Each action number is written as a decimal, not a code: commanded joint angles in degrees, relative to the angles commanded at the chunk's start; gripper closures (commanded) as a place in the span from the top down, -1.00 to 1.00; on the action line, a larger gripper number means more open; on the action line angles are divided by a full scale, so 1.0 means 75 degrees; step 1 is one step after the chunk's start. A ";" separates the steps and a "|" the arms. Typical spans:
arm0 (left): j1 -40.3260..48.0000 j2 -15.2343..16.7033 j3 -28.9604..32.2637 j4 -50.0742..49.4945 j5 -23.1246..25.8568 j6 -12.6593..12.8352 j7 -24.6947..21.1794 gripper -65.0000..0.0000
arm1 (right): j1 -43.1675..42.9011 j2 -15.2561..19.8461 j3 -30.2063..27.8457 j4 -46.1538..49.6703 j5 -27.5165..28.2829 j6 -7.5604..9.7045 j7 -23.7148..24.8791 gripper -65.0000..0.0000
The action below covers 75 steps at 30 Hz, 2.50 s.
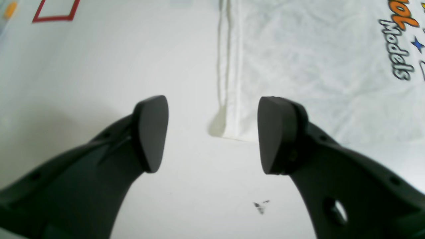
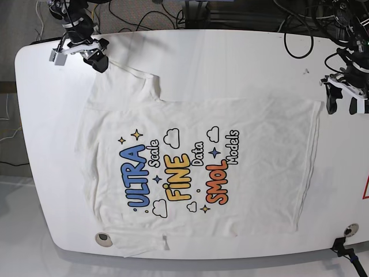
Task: Fold the T-shirt properly
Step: 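Move right gripper to shoulder corner, left gripper to shirt's side edge, then lower and close both grippers on the shirt's shoulder corners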
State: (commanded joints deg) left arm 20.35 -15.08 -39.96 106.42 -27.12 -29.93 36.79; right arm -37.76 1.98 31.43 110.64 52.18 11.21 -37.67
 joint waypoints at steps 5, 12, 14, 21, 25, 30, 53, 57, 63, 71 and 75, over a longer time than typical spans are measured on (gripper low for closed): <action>0.0000 0.0000 0.0035 -0.0012 0.0000 0.0000 0.0000 0.23 | 0.0000 0.0012 0.0000 -0.0457 0.0000 0.0000 0.0000 -0.15; 0.0000 0.0000 0.0035 -0.0012 0.0000 0.0000 0.0000 0.23 | 0.0012 0.0012 -0.0012 -0.0762 0.0000 0.0000 0.0012 -0.15; 0.0000 0.0000 0.0047 -0.0012 0.0000 0.0000 0.0000 0.23 | 0.0023 0.0012 -0.0035 -0.0762 0.0000 0.0000 0.0012 -0.15; 0.0000 0.0012 0.0047 -0.0012 0.0000 0.0000 0.0000 0.23 | 0.0328 -0.0082 -0.0070 -0.0926 0.0000 0.0000 -0.0152 -0.15; 0.0012 0.0012 0.0047 -0.0012 0.0000 0.0000 0.0000 0.23 | 0.0621 -0.0094 -0.0070 -0.1395 -0.0012 0.0000 -0.0328 -0.15; 0.0012 0.0012 0.0047 -0.0012 0.0012 0.0000 0.0000 0.23 | 0.0809 -0.0094 -0.0082 -0.1594 -0.0012 0.0000 -0.0340 -0.15; -0.0070 0.0012 0.0059 -0.0023 0.0012 0.0000 0.0000 0.22 | 0.1664 -0.0070 -0.0082 -0.1606 -0.0035 -0.0012 -0.0692 -1.00; -0.0117 0.0012 0.0059 -0.0117 0.0012 0.0000 0.0000 0.22 | 0.1664 -0.0070 -0.0082 -0.1606 -0.0035 -0.0047 -0.0692 -1.00; -0.0457 0.0012 0.0047 -0.0891 0.0000 0.0000 0.0223 0.22 | 0.1653 -0.0059 -0.0070 -0.1571 -0.0035 -0.0047 -0.0692 -1.00; -0.0621 0.0000 0.0047 -0.2004 -0.0574 -0.0457 0.0352 0.23 | 0.1618 -0.0059 -0.0070 -0.1571 -0.0047 -0.0047 -0.0692 -1.00; -0.0949 -0.0023 0.0059 -0.2907 -0.0727 -0.0457 0.0352 0.23 | 0.1618 -0.0059 -0.0070 -0.1571 -0.0047 -0.0047 -0.0692 -1.00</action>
State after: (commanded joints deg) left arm 13.23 -15.25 -39.52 84.62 -32.57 -33.36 39.43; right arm -25.63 1.54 30.90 98.86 51.82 10.86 -42.86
